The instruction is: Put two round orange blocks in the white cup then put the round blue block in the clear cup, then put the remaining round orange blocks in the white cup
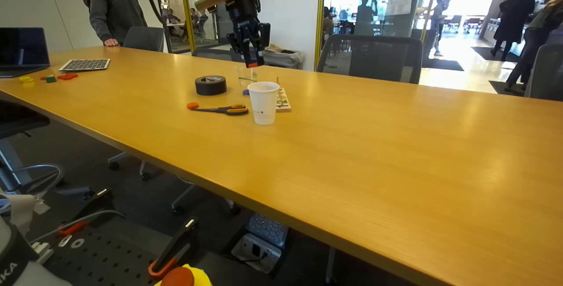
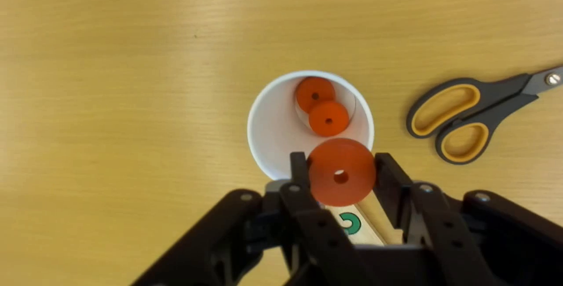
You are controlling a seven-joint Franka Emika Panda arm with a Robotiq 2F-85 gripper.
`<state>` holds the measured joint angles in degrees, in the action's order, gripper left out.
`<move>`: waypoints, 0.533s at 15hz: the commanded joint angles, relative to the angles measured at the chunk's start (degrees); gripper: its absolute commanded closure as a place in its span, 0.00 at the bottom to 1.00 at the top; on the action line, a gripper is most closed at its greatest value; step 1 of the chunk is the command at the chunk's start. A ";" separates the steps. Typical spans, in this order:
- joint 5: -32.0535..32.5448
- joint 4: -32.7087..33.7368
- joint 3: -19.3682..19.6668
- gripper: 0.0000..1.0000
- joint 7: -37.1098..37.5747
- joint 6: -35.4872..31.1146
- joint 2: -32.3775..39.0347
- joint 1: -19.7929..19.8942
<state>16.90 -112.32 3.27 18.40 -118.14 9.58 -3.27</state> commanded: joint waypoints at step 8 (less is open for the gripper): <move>-2.20 -2.40 -0.08 0.79 0.93 0.20 1.16 1.81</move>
<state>16.12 -114.53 3.27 19.45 -117.02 10.66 -2.25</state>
